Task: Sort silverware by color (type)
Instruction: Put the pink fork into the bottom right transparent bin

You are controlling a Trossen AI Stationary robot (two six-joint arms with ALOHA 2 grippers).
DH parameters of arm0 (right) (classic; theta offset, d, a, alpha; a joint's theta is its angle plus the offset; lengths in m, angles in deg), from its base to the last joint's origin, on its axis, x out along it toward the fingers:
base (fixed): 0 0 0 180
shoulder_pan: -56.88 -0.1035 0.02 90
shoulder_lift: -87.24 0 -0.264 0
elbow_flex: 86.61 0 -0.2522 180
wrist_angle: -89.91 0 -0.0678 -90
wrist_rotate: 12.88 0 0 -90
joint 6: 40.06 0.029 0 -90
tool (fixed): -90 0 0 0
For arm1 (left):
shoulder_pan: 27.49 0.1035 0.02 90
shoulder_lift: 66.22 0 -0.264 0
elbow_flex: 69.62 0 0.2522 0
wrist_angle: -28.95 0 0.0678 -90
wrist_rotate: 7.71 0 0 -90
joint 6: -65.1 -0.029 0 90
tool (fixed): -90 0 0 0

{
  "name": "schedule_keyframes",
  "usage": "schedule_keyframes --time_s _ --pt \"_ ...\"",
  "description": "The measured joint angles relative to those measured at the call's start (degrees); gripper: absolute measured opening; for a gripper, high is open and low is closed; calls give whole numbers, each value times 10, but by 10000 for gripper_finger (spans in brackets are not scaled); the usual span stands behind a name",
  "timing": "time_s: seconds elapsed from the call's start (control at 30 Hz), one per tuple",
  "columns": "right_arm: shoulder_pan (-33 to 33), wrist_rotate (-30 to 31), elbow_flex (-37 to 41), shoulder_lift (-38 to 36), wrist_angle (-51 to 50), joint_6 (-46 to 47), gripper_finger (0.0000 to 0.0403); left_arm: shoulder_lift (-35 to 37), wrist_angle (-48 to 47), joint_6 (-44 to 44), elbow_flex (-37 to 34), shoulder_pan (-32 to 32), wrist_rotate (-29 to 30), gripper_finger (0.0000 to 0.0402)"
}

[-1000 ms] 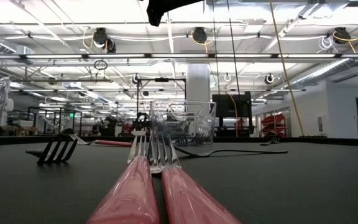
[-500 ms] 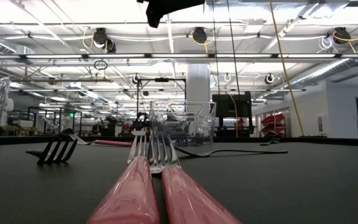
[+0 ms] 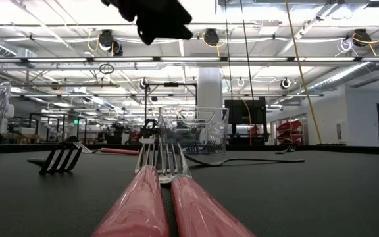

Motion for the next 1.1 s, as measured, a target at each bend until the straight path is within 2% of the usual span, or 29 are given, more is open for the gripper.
schedule_keyframes --time_s 0.2,0.33,0.87,1.0,1.1 --pt "40 -5 0 -17 127 -185 137 -1 -55 1 0 -15 -10 187" --pt "63 -5 0 -26 148 -240 137 -3 -94 1 0 -39 -10 187" --pt "134 -34 0 -91 147 -338 137 -12 -104 12 0 -112 0 187" --pt "134 -34 0 -100 123 -321 137 -31 -104 15 0 -119 13 187" --pt "134 -35 0 -98 91 -290 137 -47 -106 -4 0 -123 47 187"
